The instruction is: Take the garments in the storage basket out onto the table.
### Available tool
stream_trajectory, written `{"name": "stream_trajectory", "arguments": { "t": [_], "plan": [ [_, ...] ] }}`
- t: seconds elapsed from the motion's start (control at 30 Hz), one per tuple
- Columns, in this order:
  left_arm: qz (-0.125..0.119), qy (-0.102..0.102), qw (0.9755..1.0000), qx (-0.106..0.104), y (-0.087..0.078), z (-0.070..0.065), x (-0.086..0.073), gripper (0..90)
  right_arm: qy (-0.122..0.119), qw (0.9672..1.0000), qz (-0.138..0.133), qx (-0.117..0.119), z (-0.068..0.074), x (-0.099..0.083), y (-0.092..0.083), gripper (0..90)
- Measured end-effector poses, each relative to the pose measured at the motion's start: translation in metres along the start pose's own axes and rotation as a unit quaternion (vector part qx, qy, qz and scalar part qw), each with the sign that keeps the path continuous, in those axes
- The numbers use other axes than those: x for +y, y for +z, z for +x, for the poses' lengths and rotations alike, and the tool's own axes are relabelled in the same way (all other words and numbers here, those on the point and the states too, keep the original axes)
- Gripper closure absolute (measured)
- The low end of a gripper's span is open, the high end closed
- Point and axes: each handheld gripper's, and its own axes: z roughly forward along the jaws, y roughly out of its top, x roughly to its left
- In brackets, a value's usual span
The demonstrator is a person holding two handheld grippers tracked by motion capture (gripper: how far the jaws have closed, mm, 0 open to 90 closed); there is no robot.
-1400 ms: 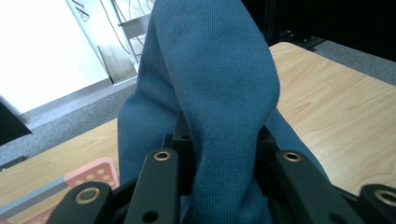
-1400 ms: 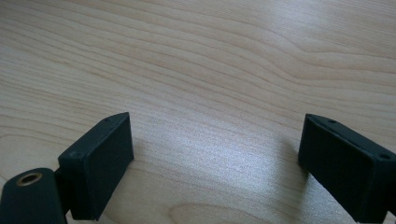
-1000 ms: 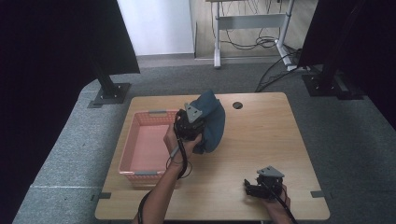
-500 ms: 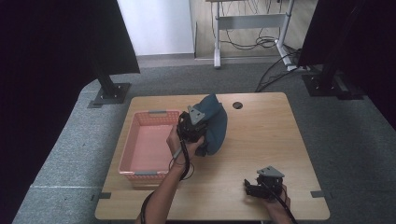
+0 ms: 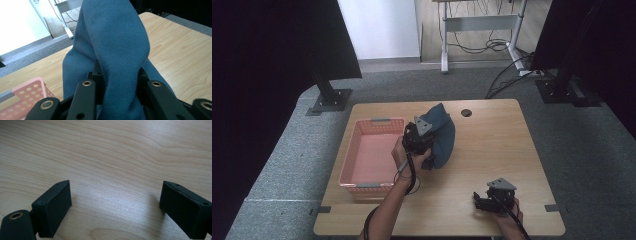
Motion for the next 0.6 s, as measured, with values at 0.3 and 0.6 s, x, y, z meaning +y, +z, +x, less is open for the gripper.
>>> {"name": "stream_trajectory", "arguments": {
  "t": [0.3,0.6],
  "plan": [
    [0.004,-0.002,1.0000,-0.003,0.0041,-0.0020,-0.0053,71.5,0.000,1.0000,0.000,0.000,0.0000,0.0000,-0.0001,9.9],
    [0.008,-0.001,1.0000,-0.005,0.0060,-0.0036,-0.0090,71.5,0.000,1.0000,0.000,-0.001,0.0000,-0.0001,-0.0001,9.8]
  ]
}}
